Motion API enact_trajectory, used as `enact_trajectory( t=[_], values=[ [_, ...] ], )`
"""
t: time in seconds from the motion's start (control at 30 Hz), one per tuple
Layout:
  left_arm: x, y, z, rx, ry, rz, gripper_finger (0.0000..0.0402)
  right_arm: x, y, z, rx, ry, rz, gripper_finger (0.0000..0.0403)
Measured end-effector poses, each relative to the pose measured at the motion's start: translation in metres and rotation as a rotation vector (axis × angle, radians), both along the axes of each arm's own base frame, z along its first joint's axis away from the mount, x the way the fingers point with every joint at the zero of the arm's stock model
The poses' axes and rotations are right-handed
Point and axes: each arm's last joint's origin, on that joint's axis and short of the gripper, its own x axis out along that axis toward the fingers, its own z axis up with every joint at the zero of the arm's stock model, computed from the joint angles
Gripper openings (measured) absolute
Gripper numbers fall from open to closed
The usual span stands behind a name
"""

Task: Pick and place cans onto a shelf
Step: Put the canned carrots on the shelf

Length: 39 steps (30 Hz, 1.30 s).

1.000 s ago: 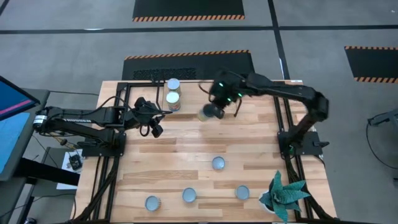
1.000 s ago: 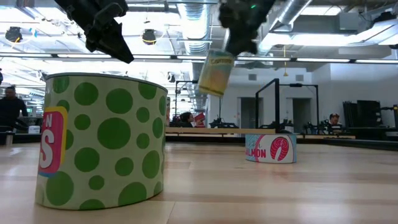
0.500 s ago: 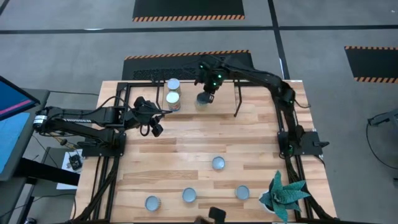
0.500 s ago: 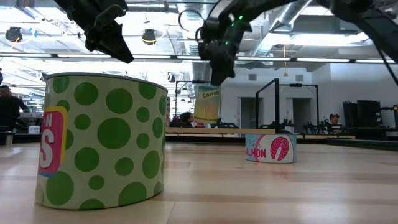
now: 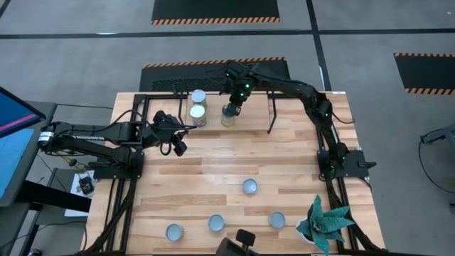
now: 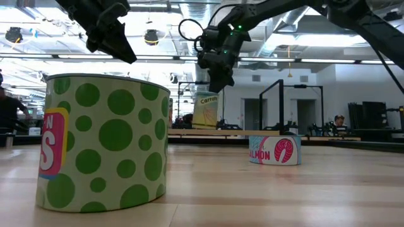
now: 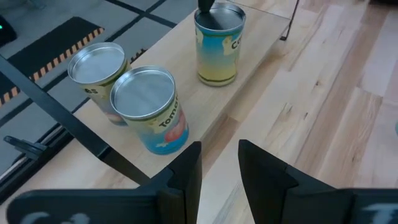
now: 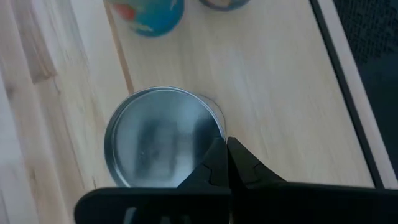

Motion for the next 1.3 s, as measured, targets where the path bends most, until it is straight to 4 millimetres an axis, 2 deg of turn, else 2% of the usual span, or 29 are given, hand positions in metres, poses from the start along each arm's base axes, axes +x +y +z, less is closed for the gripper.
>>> enact_trajectory(
  t=[0.4, 0.9, 1.3],
  values=[
    [0.0002, -0.0004, -0.0002, -0.020, -0.006, -0.006, 0.0096, 0.0028, -0.0072, 0.0029, -0.032, -0.060, -0.017, 0.0008],
    [0.0002, -0.0005, -0.0002, -0.036, -0.018, 0.007, 0.0096, -0.0010, -0.0043, 0.0005, -0.005, -0.013, -0.014, 0.0037],
    [0.0003, -0.0007, -0.0003, -0.056, -0.028, 0.012, 0.0096, 0.0002, -0.0053, 0.0015, -0.042, -0.024, 0.025, 0.0094]
  ],
)
